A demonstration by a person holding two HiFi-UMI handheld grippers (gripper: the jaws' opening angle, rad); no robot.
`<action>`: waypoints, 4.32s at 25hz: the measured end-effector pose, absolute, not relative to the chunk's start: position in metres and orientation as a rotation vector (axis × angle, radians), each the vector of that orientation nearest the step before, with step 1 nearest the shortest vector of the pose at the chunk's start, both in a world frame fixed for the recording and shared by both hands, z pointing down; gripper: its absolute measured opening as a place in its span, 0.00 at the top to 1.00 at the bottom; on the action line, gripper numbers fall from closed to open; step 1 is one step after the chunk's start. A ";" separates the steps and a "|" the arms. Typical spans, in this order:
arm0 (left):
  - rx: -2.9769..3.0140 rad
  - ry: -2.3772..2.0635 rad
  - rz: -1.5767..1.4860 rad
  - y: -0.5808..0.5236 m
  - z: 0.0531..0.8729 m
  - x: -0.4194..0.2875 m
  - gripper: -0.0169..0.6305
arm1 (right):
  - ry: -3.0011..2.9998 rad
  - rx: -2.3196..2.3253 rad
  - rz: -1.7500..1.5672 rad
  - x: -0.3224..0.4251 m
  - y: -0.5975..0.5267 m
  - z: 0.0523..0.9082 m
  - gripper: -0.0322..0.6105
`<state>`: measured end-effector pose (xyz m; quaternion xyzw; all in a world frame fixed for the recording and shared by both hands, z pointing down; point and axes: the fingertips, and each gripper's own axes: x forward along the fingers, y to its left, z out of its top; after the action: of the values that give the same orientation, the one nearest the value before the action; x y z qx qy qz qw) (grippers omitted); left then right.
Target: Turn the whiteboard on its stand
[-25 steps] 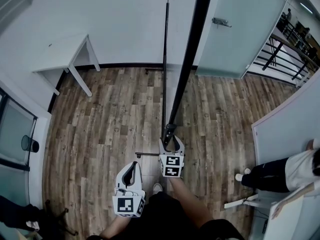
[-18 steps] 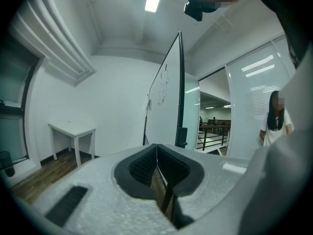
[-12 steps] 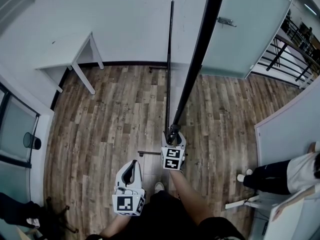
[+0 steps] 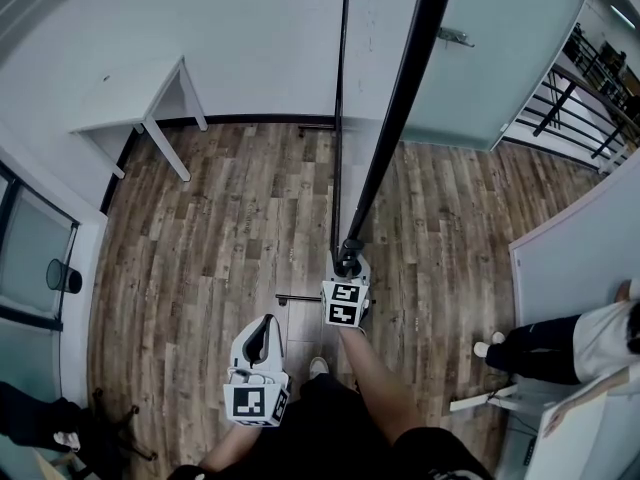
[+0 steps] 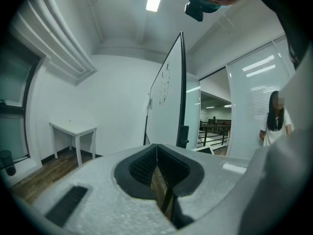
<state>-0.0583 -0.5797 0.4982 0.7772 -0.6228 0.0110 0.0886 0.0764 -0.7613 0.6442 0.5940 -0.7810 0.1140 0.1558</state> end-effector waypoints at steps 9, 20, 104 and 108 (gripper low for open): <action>2.323 -1.837 0.028 -0.562 0.499 -0.055 0.95 | -2.242 1.696 0.312 0.075 -0.747 0.643 0.69; 2.351 -1.814 0.026 -0.540 0.492 -0.056 0.95 | -2.229 1.688 0.295 0.072 -0.716 0.641 0.69; 2.503 -1.706 -0.013 -0.232 0.490 -0.150 0.95 | -2.273 1.738 0.277 0.006 -0.390 0.650 0.69; 2.504 -1.693 -0.006 -0.217 0.488 -0.153 0.95 | -2.278 1.744 0.276 0.007 -0.377 0.651 0.69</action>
<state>-0.1532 -0.2166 0.4885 0.8269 -0.5592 -0.0021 0.0595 0.0066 -0.3772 0.6515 0.6000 -0.7838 0.0950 0.1291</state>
